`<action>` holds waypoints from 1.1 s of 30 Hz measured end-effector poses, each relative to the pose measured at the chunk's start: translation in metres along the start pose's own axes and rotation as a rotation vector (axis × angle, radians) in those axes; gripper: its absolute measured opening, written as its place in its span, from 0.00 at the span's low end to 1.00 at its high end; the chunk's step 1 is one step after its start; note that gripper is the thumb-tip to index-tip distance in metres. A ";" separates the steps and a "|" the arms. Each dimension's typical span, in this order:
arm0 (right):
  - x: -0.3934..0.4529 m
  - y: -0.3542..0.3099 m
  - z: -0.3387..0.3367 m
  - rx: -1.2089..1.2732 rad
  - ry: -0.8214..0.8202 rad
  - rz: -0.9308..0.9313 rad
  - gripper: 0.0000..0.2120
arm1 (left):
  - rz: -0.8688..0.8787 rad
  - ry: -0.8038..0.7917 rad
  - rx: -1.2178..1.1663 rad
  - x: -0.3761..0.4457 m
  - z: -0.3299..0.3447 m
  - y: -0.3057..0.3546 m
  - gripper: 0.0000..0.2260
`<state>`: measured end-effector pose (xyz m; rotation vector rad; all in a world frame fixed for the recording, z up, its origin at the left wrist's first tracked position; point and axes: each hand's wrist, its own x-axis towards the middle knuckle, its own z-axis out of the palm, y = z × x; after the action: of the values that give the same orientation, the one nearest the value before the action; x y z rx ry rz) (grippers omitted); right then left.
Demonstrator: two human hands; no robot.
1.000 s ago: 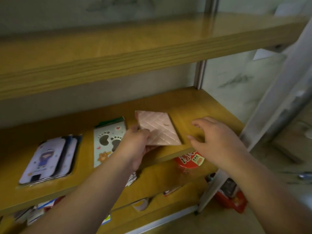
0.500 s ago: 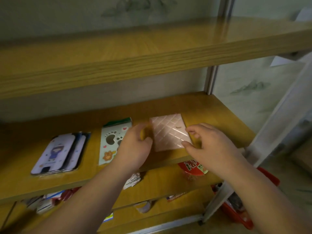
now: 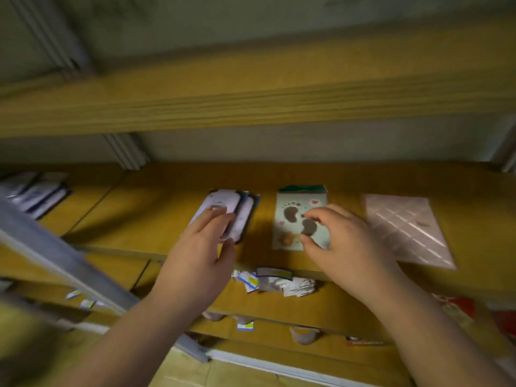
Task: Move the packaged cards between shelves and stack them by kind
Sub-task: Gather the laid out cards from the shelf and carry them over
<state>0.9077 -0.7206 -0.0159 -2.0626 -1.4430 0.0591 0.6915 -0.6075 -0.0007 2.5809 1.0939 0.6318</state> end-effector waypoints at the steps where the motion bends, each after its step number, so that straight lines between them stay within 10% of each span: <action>1: 0.004 -0.010 0.007 0.014 -0.015 -0.014 0.19 | -0.015 0.014 0.020 -0.005 -0.007 -0.010 0.21; 33: 0.019 -0.492 0.276 0.119 -0.216 -0.456 0.18 | -0.467 0.299 0.084 -0.221 -0.286 -0.408 0.25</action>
<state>0.4019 -0.4724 0.0129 -1.6279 -1.9600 0.1807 0.1646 -0.4704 0.0201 2.2113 1.7776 0.8762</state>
